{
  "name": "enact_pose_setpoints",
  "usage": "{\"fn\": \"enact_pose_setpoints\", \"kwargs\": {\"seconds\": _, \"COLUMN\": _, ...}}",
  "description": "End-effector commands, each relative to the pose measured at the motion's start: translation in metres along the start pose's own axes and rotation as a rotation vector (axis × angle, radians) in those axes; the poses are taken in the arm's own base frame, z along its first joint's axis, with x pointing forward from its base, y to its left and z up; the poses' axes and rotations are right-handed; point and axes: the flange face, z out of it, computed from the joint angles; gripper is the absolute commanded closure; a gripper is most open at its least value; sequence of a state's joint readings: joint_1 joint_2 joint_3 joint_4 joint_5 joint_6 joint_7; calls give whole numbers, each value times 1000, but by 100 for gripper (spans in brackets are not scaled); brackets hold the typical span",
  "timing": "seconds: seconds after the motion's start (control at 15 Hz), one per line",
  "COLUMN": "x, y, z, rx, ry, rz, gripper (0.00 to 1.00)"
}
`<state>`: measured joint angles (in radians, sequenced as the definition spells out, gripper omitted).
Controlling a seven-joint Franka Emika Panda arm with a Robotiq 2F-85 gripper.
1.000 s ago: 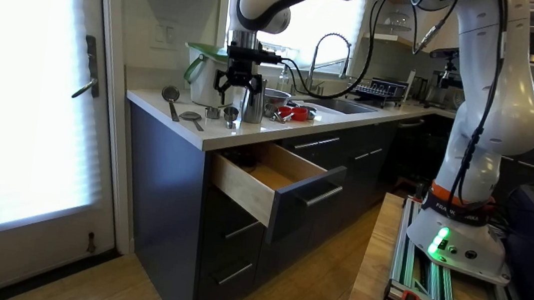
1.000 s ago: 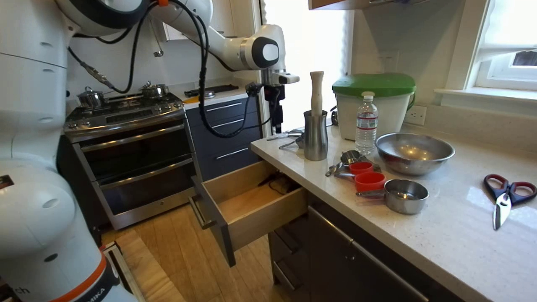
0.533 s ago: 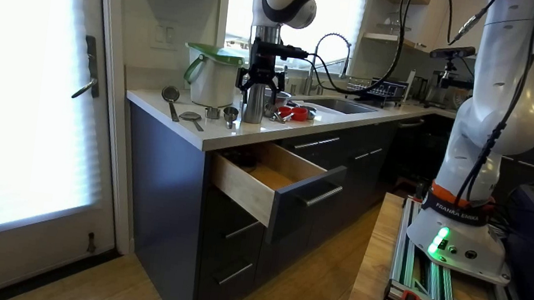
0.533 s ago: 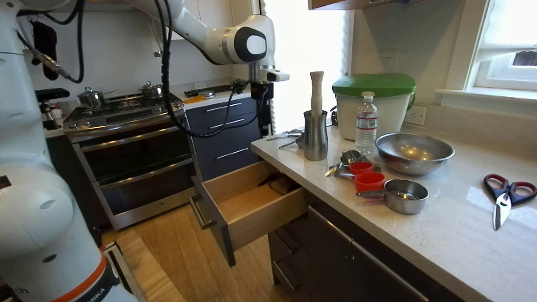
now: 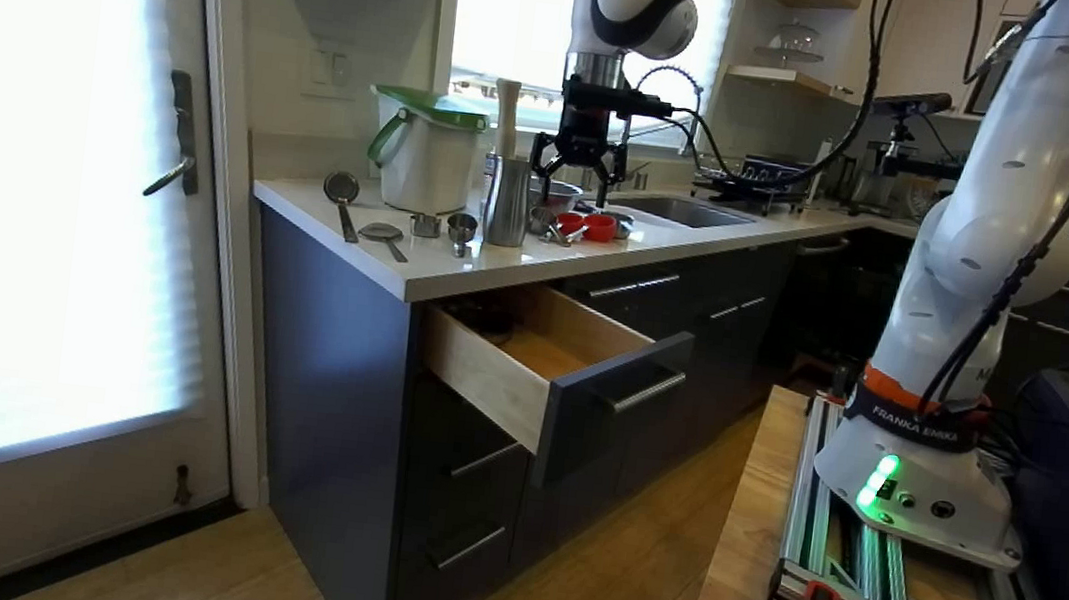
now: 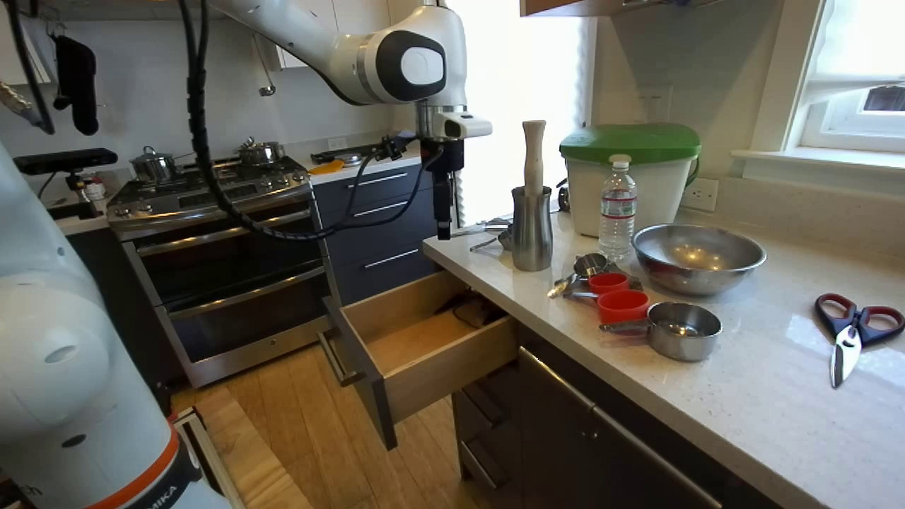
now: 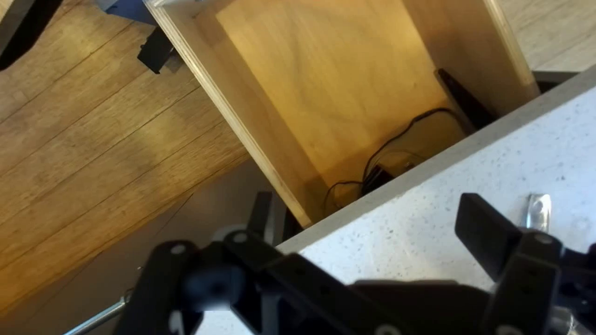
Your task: Unstack the measuring cups
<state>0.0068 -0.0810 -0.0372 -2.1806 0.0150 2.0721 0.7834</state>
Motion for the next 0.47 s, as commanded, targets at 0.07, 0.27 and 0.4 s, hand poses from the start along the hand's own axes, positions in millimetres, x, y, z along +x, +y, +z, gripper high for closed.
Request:
{"fn": "enact_pose_setpoints", "kwargs": {"seconds": 0.07, "x": -10, "y": 46, "z": -21, "rx": 78, "ry": 111, "rz": 183, "gripper": 0}}
{"fn": "enact_pose_setpoints", "kwargs": {"seconds": 0.27, "x": -1, "y": 41, "z": -27, "rx": 77, "ry": 94, "rz": 167, "gripper": 0}}
{"fn": "enact_pose_setpoints", "kwargs": {"seconds": 0.4, "x": -5, "y": 46, "z": -31, "rx": 86, "ry": 102, "rz": 181, "gripper": 0}}
